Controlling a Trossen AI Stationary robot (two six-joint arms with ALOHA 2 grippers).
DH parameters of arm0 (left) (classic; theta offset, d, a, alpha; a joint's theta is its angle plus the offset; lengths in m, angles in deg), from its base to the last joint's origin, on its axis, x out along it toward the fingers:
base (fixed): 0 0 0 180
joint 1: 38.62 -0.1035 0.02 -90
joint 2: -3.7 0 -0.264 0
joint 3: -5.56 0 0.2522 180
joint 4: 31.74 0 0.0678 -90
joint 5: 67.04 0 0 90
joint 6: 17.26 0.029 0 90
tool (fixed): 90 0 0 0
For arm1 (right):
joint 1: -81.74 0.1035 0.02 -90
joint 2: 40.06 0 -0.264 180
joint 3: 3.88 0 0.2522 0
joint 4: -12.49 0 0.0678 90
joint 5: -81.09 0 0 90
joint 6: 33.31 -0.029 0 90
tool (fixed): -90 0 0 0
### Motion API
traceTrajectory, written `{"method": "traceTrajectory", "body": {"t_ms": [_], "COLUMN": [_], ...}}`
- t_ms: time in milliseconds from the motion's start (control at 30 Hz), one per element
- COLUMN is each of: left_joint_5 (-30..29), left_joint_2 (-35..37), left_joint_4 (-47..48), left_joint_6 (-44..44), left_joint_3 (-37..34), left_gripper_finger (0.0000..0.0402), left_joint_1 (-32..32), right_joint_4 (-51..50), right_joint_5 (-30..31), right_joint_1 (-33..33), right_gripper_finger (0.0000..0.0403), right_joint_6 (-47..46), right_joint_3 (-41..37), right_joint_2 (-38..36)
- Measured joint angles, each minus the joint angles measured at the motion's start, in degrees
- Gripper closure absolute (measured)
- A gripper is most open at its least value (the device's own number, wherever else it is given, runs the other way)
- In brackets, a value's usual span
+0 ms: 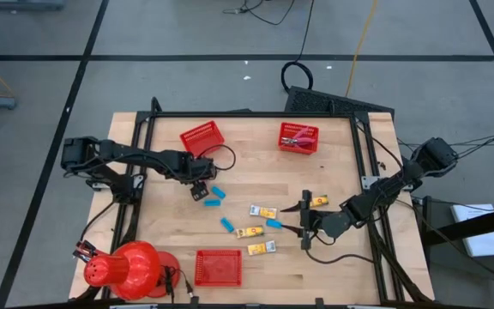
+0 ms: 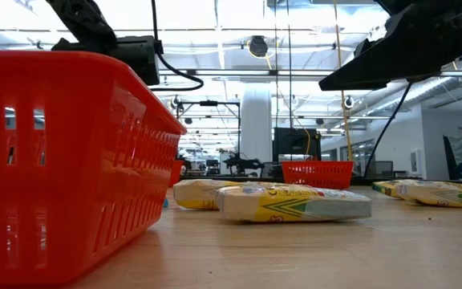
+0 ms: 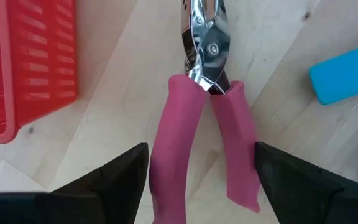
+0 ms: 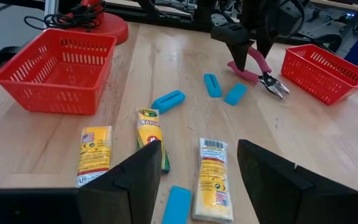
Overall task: Pick & Place School Supplies
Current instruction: Put the pink hole puncher into the top right red bin
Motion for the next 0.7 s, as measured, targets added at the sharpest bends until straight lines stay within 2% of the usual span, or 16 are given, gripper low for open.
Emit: {"method": "traceTrajectory", "body": {"t_ms": [400,700], "left_joint_5": [-1.6,-3.8], "left_joint_2": [0.2,0.0], "left_joint_4": [0.8,0.9], "left_joint_6": [2.9,5.8], "left_joint_3": [0.3,1.4], "left_gripper_finger": [0.0108,0.0108], "left_joint_1": [-0.2,-3.2], "right_joint_4": [0.0,0.0], "right_joint_5": [0.0,0.0], "right_joint_1": [0.0,-0.1], "right_gripper_finger": [0.0202,0.0202], "right_joint_6": [0.0,-0.3], "right_joint_3": [0.0,0.0], "right_joint_2": [0.0,0.0]}}
